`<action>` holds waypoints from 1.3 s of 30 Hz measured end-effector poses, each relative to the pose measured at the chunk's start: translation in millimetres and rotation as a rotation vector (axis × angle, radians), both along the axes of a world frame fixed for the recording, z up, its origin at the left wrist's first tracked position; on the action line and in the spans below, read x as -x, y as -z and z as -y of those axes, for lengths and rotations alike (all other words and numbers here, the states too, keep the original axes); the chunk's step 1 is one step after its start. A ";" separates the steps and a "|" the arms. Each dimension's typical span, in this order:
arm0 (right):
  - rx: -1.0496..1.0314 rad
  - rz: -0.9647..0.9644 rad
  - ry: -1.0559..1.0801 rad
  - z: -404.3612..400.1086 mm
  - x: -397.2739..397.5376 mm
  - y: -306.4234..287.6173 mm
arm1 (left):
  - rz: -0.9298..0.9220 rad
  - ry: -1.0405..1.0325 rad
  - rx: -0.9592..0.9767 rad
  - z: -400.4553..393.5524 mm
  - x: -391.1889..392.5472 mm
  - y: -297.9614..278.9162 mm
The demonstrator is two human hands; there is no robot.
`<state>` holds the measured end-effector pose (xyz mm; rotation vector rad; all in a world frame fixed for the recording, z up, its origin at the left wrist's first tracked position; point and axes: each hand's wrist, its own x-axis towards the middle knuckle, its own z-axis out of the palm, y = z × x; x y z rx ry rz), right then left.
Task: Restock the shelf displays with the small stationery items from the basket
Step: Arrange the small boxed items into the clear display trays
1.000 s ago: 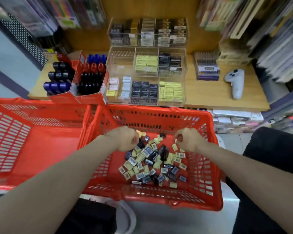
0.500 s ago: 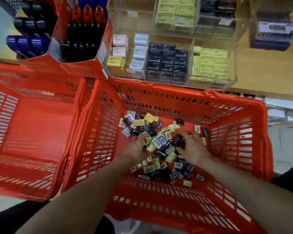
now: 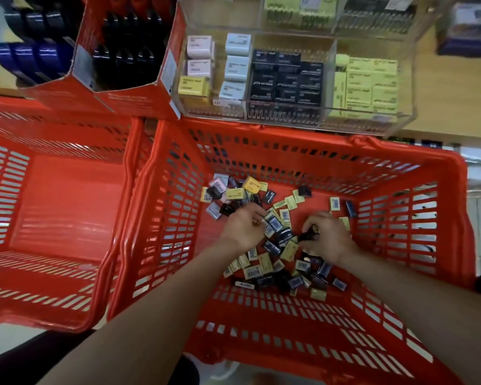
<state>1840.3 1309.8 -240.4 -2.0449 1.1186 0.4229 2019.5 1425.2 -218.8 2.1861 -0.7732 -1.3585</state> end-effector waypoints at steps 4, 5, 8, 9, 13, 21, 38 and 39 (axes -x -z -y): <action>-0.013 0.146 0.392 2.6 -10.6 -19.5 | -0.345 -0.381 -0.049 8.8 10.2 -8.1; -0.027 0.180 0.392 1.3 -16.3 -29.6 | -0.481 -0.478 -0.050 11.1 13.8 -13.8; -0.161 0.322 0.299 -16.2 -40.8 -52.1 | -0.881 -0.638 -0.032 13.1 20.0 -22.3; -0.215 0.367 0.257 -23.7 -48.3 -58.0 | -0.977 -0.685 -0.004 13.4 20.3 -23.8; -0.382 0.489 0.145 -33.0 -66.8 -76.5 | -1.138 -0.955 0.166 10.4 8.2 -27.5; 0.032 0.030 0.147 -11.5 -28.0 -41.8 | -1.118 -1.034 0.149 0.5 -21.2 -22.3; 0.106 -0.048 0.067 -16.2 -20.9 -31.1 | -0.875 -0.743 0.065 17.0 -40.1 -72.0; 0.104 -0.054 0.045 -17.1 -19.5 -39.1 | -0.845 -0.707 0.062 15.7 -39.6 -84.0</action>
